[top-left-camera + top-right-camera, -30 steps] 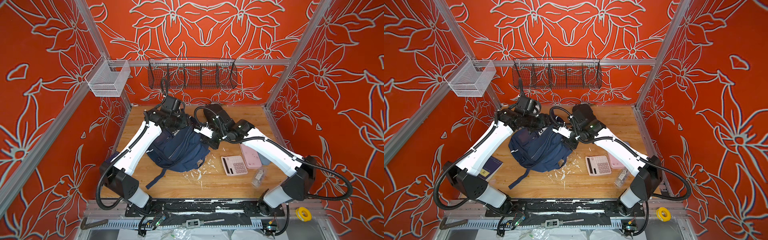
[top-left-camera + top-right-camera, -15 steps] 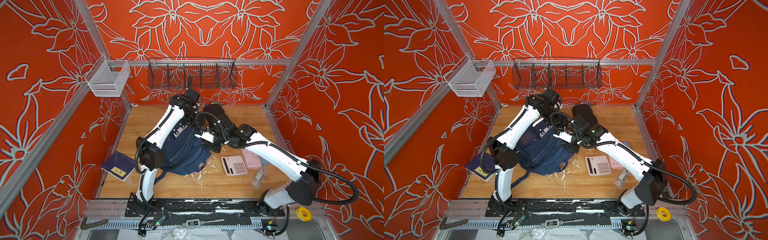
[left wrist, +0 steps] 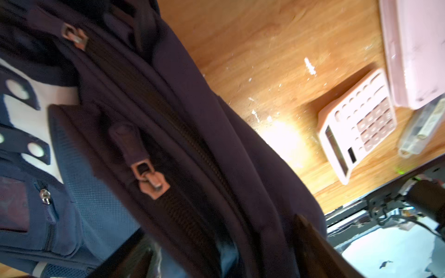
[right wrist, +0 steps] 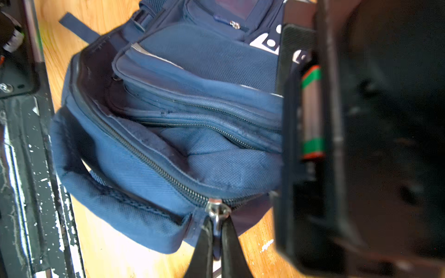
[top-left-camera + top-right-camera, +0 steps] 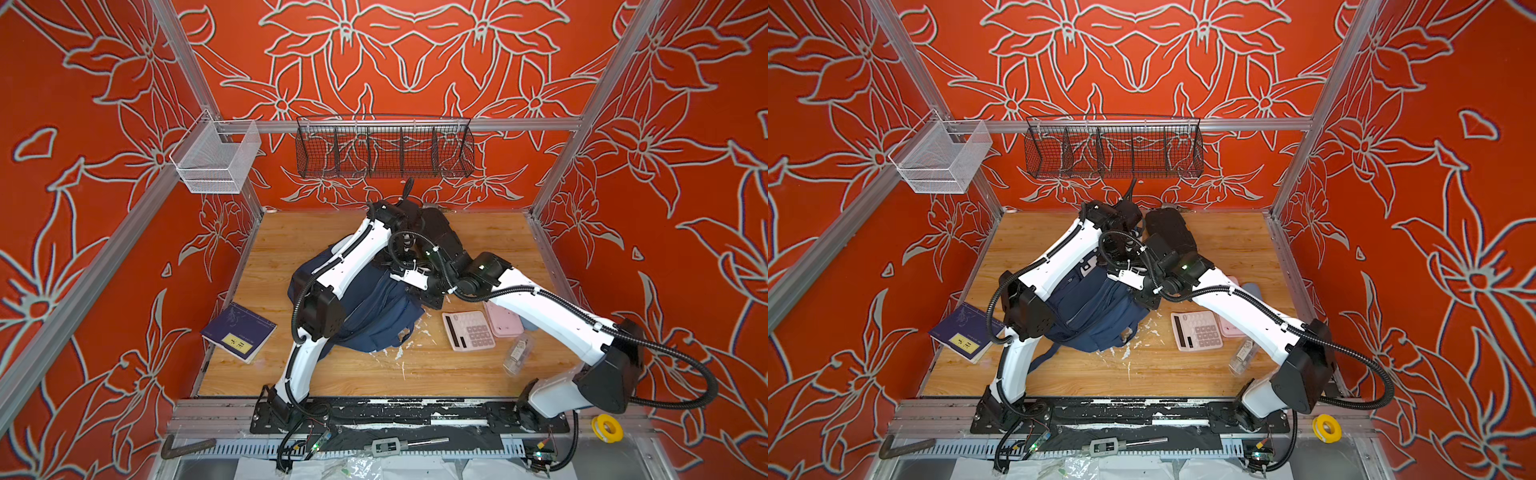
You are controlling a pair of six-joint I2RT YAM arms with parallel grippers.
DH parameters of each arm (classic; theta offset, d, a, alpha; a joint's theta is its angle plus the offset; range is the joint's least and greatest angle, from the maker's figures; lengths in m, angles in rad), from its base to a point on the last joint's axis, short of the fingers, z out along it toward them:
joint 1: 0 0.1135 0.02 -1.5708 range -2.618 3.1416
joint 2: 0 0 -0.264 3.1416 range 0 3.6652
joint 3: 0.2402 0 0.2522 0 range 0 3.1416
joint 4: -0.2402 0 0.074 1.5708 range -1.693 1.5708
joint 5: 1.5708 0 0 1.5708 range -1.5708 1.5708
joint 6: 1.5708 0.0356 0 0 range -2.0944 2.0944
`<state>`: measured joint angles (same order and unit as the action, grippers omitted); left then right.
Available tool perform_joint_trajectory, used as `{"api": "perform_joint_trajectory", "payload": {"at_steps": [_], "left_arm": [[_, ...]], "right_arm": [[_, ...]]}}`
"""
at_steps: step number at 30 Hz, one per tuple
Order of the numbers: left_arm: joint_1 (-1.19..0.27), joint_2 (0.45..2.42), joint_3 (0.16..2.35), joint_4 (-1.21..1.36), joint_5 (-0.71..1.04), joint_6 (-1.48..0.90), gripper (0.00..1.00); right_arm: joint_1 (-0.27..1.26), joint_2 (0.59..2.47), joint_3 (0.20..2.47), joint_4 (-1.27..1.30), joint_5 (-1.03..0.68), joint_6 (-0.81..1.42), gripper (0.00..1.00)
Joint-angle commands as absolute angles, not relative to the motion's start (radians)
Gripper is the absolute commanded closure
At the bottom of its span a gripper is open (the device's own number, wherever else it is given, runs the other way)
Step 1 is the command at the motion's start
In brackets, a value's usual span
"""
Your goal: Pack the student bag
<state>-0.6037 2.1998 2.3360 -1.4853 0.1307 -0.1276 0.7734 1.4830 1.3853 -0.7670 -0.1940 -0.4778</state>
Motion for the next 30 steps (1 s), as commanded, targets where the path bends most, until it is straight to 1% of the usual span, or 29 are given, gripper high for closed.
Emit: {"api": "perform_joint_trajectory", "payload": {"at_steps": [1,3,4,6,9,11,16,22,24,26,30], "left_arm": [[-0.631,2.226,2.326,-1.536,0.120,-0.094,0.19],[-0.640,2.246,2.332,-1.540,0.109,-0.102,0.26],[-0.640,2.254,2.333,-1.542,0.114,-0.108,0.31],[-0.640,2.264,2.342,-1.542,0.123,-0.124,0.46],[-0.637,2.275,2.370,-1.531,0.159,-0.152,0.77],[-0.626,2.289,2.405,-1.522,0.205,-0.193,1.00],[-0.574,2.301,2.491,-1.482,0.293,-0.321,1.00],[-0.478,2.215,2.474,-1.357,0.301,-0.474,1.00],[-0.453,2.183,2.461,-1.326,0.270,-0.507,1.00],[-0.431,2.157,2.447,-1.294,0.238,-0.540,1.00],[-0.383,2.129,2.436,-1.219,0.244,-0.632,1.00]], "right_arm": [[0.783,1.443,1.373,-0.722,-0.161,-0.514,1.00],[0.786,1.442,1.363,-0.715,-0.163,-0.515,1.00],[0.789,1.442,1.361,-0.713,-0.163,-0.517,1.00],[0.791,1.442,1.358,-0.715,-0.160,-0.519,1.00],[0.795,1.443,1.360,-0.724,-0.159,-0.522,1.00],[0.804,1.442,1.362,-0.728,-0.171,-0.516,1.00],[0.843,1.455,1.397,-0.788,-0.142,-0.488,1.00],[0.922,1.490,1.450,-0.895,-0.070,-0.433,1.00],[0.942,1.500,1.462,-0.915,-0.054,-0.411,1.00],[0.960,1.499,1.467,-0.917,-0.048,-0.397,1.00],[0.997,1.501,1.434,-0.853,-0.062,-0.382,1.00]]}}
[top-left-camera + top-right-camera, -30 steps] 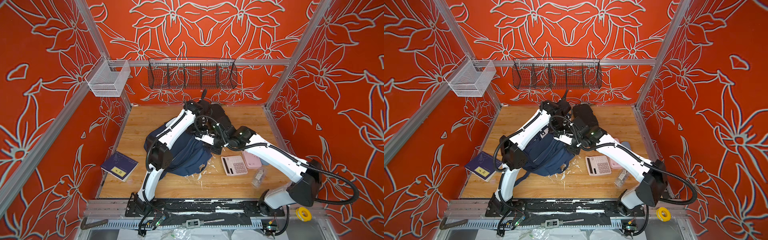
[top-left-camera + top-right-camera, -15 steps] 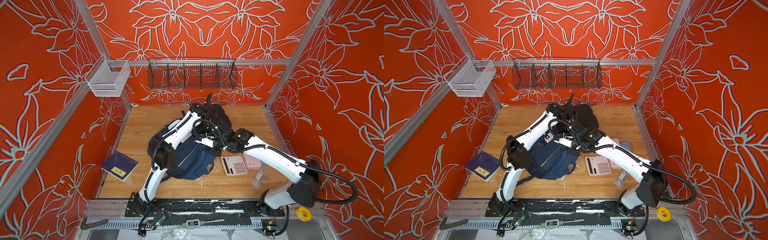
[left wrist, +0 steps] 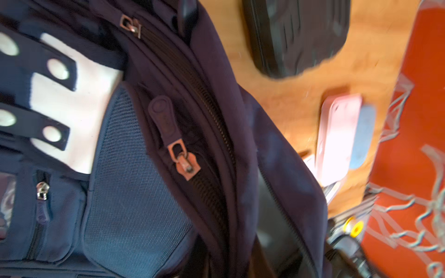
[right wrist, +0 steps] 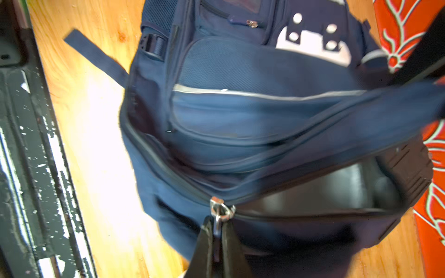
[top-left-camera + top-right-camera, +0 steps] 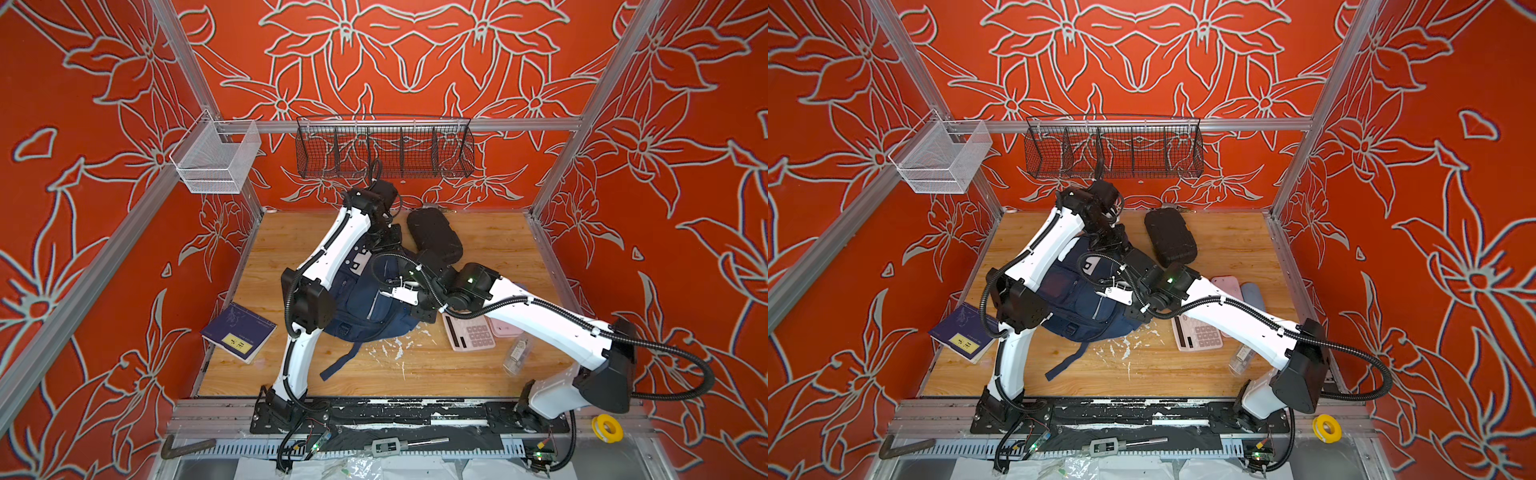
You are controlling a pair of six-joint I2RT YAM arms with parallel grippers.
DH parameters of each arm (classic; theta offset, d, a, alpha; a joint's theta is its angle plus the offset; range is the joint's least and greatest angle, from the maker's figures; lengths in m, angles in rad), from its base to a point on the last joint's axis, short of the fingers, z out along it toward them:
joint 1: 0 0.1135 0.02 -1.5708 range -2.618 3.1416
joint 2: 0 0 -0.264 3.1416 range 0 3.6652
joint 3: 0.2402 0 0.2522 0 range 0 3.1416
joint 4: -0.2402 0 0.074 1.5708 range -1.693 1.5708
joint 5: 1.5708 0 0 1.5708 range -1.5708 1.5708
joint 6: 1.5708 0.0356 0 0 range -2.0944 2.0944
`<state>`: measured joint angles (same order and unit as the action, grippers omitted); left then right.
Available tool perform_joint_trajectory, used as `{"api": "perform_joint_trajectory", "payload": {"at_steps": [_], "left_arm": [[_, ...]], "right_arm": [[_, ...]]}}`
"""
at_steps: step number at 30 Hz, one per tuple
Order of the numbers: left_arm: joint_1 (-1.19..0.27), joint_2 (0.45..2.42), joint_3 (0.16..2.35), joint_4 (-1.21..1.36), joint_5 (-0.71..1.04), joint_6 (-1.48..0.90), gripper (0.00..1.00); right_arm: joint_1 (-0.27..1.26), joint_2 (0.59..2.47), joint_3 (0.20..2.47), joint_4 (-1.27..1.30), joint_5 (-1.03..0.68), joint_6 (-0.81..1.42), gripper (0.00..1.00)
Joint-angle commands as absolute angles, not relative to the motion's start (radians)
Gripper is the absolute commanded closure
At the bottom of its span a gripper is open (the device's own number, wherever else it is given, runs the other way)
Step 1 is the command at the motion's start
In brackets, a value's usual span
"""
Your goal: Pack the student bag
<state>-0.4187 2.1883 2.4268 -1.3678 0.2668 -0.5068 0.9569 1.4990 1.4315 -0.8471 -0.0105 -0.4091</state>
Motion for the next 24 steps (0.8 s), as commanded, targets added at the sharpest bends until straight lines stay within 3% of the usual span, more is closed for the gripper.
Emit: {"api": "perform_joint_trajectory", "payload": {"at_steps": [1,15,21,24], "left_arm": [[-0.374,2.124,2.437,-1.202,0.240,-0.658,1.00],[-0.312,2.104,2.423,-0.982,0.233,-0.997,1.00],[-0.267,2.107,2.443,-1.004,0.222,-1.015,1.00],[-0.270,2.117,2.433,-1.001,0.260,-0.984,1.00]], "right_arm": [[1.009,1.507,1.422,-0.830,-0.055,-0.382,1.00],[1.099,1.632,1.323,-0.600,0.083,-0.339,1.00],[1.102,1.546,1.186,-0.491,-0.081,-0.397,1.00],[1.095,1.542,1.184,-0.485,-0.074,-0.406,1.00]]}}
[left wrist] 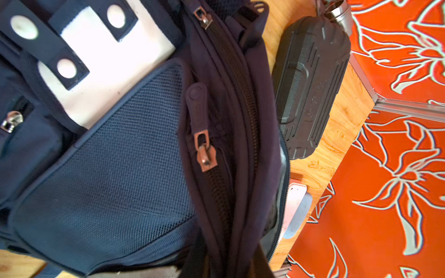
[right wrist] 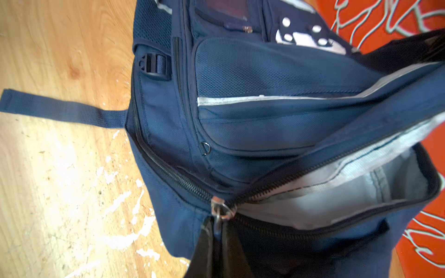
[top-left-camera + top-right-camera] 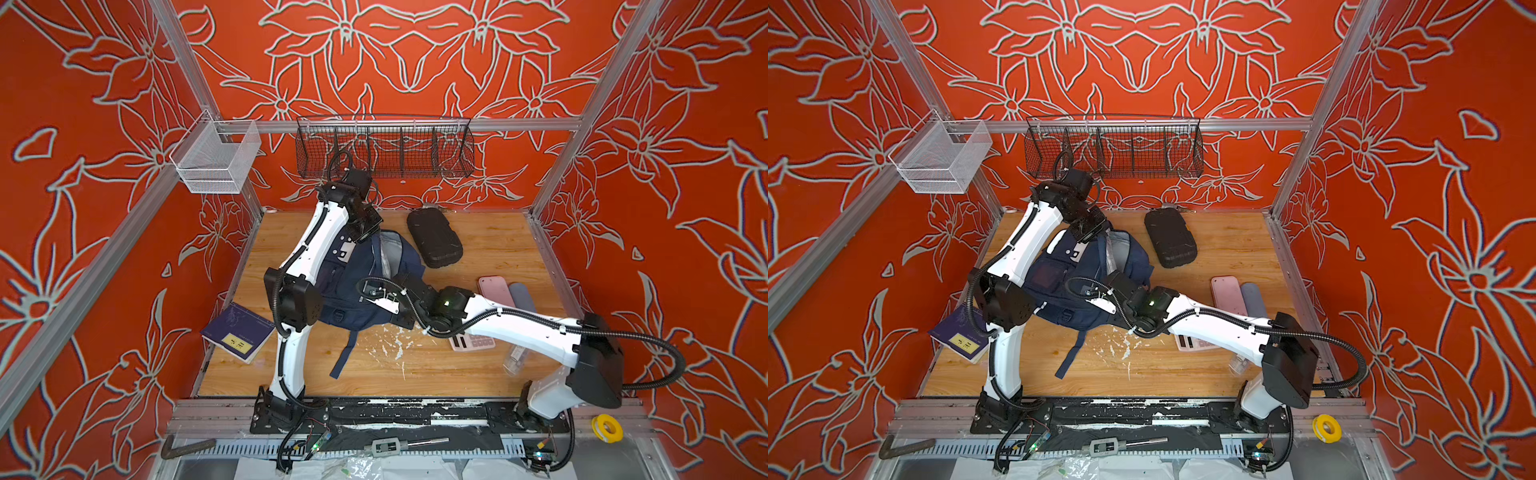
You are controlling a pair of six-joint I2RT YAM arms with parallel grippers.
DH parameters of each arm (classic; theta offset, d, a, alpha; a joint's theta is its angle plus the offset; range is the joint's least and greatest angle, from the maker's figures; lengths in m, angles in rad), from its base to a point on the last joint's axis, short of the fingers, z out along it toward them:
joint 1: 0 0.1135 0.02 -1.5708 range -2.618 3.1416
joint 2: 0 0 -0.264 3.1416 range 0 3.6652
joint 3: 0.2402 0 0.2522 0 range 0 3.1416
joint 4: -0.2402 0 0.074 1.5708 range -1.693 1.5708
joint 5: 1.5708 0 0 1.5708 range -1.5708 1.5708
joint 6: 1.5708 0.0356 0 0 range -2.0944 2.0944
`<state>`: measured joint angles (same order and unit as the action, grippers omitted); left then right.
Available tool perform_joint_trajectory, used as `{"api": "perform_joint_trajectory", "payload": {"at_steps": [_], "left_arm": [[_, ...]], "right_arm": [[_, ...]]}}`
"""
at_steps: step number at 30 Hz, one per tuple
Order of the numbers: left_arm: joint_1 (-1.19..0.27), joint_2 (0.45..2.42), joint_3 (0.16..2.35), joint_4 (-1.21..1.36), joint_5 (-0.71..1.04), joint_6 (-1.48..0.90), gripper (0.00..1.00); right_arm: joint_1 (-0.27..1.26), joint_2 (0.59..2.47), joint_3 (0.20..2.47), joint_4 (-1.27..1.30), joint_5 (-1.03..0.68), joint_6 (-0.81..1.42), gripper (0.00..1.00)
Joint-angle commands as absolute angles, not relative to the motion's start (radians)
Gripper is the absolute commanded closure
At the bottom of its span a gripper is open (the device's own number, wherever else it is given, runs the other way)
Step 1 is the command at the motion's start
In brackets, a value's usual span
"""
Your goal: Pack the student bag
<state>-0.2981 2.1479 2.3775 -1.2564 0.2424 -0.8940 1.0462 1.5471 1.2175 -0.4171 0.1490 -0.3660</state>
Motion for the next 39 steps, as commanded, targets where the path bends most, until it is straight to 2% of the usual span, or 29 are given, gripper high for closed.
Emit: {"api": "perform_joint_trajectory", "payload": {"at_steps": [1,3,6,9,10,11,13,18,23,32,37,39], "left_arm": [[-0.273,2.122,2.432,-1.002,0.270,-0.943,1.00],[-0.277,2.132,2.438,-1.039,0.277,-0.872,0.96],[-0.289,2.132,2.429,-1.103,0.298,-0.722,0.52],[-0.326,2.101,2.417,-1.209,0.176,-0.535,0.25],[-0.344,2.079,2.388,-1.236,0.099,-0.477,0.06],[-0.357,2.055,2.351,-1.244,0.044,-0.438,0.02],[-0.367,1.986,2.232,-1.221,0.000,-0.372,0.03],[-0.369,1.783,1.906,-1.058,0.077,-0.191,0.00],[-0.424,1.678,1.687,-0.992,0.102,-0.036,0.05],[-0.544,1.675,1.580,-0.852,0.231,-0.039,0.04],[-0.587,1.709,1.587,-0.856,0.319,-0.025,0.02],[-0.602,1.739,1.602,-0.890,0.304,-0.014,0.02]], "right_arm": [[1.086,1.537,1.198,-0.500,-0.078,-0.414,1.00],[1.052,1.518,1.214,-0.524,-0.106,-0.439,1.00],[0.988,1.477,1.226,-0.545,-0.180,-0.487,1.00],[0.923,1.448,1.237,-0.566,-0.256,-0.529,1.00],[0.903,1.442,1.242,-0.579,-0.273,-0.546,1.00],[0.889,1.436,1.243,-0.584,-0.282,-0.555,1.00],[0.855,1.425,1.243,-0.592,-0.311,-0.563,1.00],[0.788,1.375,1.216,-0.590,-0.360,-0.597,1.00],[0.747,1.318,1.187,-0.575,-0.400,-0.611,1.00],[0.727,1.266,1.160,-0.524,-0.413,-0.598,1.00],[0.724,1.215,1.120,-0.463,-0.404,-0.562,1.00],[0.724,1.201,1.109,-0.452,-0.398,-0.554,1.00]]}}
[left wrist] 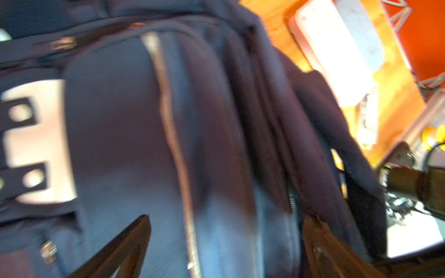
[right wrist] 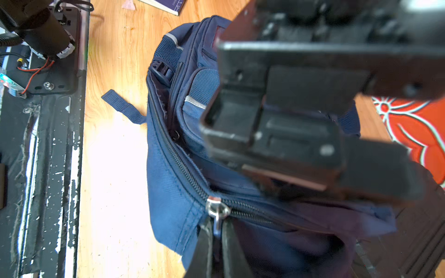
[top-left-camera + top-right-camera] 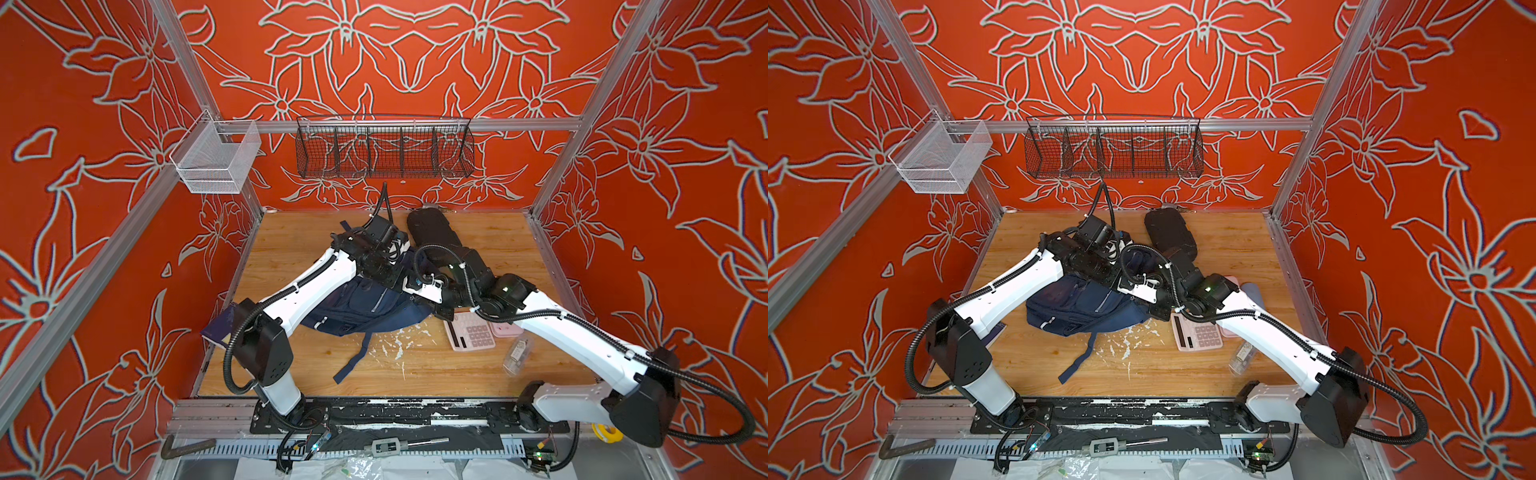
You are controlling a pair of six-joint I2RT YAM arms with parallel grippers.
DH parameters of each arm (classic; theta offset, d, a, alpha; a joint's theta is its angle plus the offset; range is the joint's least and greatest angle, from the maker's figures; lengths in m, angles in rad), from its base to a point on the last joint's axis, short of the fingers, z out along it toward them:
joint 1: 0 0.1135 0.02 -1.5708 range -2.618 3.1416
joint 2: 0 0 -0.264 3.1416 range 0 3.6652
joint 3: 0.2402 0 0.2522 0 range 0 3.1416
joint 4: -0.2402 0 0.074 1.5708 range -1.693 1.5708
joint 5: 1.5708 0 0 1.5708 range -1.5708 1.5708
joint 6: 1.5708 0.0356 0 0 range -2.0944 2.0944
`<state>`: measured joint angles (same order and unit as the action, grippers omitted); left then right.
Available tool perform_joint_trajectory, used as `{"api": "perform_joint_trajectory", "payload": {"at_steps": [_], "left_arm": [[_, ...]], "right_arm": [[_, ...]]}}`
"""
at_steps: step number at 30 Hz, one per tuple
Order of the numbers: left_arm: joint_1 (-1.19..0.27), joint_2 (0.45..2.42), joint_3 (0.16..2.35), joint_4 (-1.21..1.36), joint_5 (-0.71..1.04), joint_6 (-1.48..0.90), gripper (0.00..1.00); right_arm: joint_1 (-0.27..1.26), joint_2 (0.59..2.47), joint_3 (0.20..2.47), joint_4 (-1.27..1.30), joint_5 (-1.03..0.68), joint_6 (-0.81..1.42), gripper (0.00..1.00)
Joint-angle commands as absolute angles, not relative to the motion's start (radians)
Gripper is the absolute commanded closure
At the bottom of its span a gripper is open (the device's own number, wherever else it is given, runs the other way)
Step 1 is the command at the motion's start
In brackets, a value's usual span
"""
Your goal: Pack the student bag
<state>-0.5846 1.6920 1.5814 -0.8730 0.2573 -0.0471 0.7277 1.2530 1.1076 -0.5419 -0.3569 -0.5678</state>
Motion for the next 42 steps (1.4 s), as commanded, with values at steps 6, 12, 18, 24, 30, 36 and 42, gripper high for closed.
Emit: {"api": "perform_joint_trajectory", "payload": {"at_steps": [6,12,18,24,30,36,42], "left_arm": [[-0.649,1.883,1.722,-1.069,0.135,-0.013,0.05],[-0.689,1.963,1.796,-1.112,0.024,-0.064,0.26],[-0.675,2.048,1.992,-1.198,0.012,-0.176,1.00],[-0.585,1.984,2.068,-1.132,0.084,-0.350,1.00],[-0.491,1.907,2.041,-1.003,0.122,-0.482,1.00],[-0.460,1.915,2.096,-0.979,0.133,-0.571,1.00],[-0.398,1.871,2.060,-0.955,0.150,-0.629,1.00]], "right_arm": [[0.724,1.184,1.107,-0.440,-0.399,-0.538,1.00],[0.724,1.189,1.111,-0.447,-0.393,-0.537,1.00],[0.727,1.208,1.142,-0.467,-0.364,-0.500,1.00],[0.775,1.238,1.180,-0.532,-0.294,-0.428,1.00],[0.904,1.310,1.200,-0.518,-0.208,-0.332,1.00],[0.964,1.402,1.229,-0.422,-0.121,-0.205,1.00],[0.964,1.424,1.246,-0.396,-0.080,-0.208,1.00]]}}
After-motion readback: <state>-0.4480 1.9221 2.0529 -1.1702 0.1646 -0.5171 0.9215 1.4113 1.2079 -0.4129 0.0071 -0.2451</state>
